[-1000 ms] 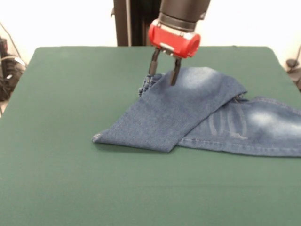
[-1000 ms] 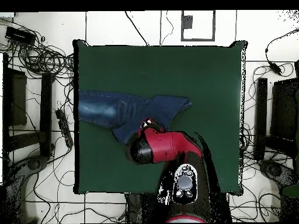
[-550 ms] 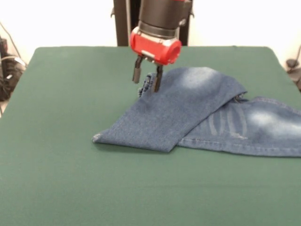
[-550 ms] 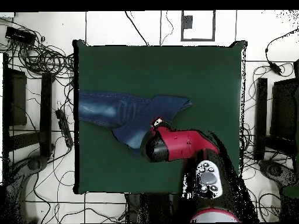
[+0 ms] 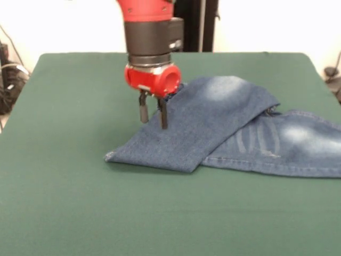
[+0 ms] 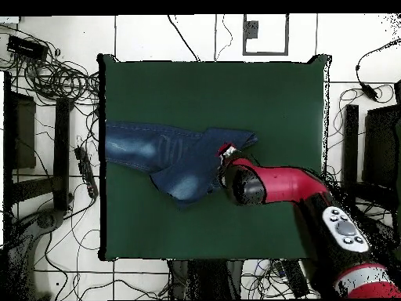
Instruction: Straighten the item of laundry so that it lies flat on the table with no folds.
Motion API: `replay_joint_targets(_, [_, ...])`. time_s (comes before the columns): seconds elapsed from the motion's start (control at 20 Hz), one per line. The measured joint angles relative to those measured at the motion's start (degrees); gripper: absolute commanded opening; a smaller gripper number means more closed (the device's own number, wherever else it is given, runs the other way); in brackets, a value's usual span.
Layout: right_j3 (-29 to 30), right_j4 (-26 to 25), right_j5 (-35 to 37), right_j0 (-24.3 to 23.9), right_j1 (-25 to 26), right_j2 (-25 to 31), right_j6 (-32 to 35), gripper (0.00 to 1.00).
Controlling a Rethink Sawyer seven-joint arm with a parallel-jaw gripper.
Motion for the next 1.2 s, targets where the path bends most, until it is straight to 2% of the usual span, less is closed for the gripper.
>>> replay_joint_targets(0.15, [1.7,-0.85,0.76,-10.18,2.4,10.22,-0.35,1.0])
replay_joint_targets(0.25, [2.57,-0.85,2.02,-13.89,3.33,14.16,-0.66,1.0])
replay_joint_targets(0.6, [4.9,-0.89,8.24,-22.06,6.21,25.02,-4.72,1.0])
replay_joint_targets(0.75, [5.68,-1.04,10.36,-23.54,7.82,29.06,-8.82,1.0])
replay_joint_targets(0.95, [6.0,-2.88,10.7,-22.45,8.22,30.32,-12.07,1.0])
replay_joint_targets(1.2, [6.14,-5.88,10.7,-21.14,8.41,30.43,-13.06,1.0])
